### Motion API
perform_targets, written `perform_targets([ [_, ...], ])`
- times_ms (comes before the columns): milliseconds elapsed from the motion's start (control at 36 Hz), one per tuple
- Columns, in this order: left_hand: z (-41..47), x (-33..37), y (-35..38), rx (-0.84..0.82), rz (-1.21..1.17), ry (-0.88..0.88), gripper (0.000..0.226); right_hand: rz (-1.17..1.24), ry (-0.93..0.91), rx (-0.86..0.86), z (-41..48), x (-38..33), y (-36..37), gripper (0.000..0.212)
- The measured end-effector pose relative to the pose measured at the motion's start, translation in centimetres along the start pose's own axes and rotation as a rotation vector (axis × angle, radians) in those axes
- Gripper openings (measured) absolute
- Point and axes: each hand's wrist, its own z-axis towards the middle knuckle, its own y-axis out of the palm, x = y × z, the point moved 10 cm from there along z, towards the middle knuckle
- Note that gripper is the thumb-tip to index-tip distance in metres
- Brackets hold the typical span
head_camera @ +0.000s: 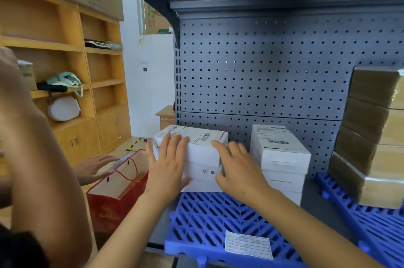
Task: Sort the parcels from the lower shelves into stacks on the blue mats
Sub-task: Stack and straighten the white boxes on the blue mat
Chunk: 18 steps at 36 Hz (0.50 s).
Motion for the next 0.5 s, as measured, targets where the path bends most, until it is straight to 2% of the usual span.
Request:
perform_targets([
  [139,0.4,0.3,-0.2,0.024,-0.139,-0.03,0.111,0.076,-0.01,0.067,0.3,0.3,-2.0,0.059],
  [222,0.7,1.8,-0.9,0.075,-0.17,-0.002,0.109,0.092,0.001,0.127,1.5,0.9,-3.6,0.061],
  [389,1.3,4.5,-0.8,0.094,-0.281,0.083,0.093,0.123,-0.055,-0.103,3.0,1.0,-0.8,0.07],
  [500,1.4,4.2,-0.7,0.105,-0.346,0.1,0.089,0.08,-0.067,-0.054,2.4,1.0,-0.9,0.073],
])
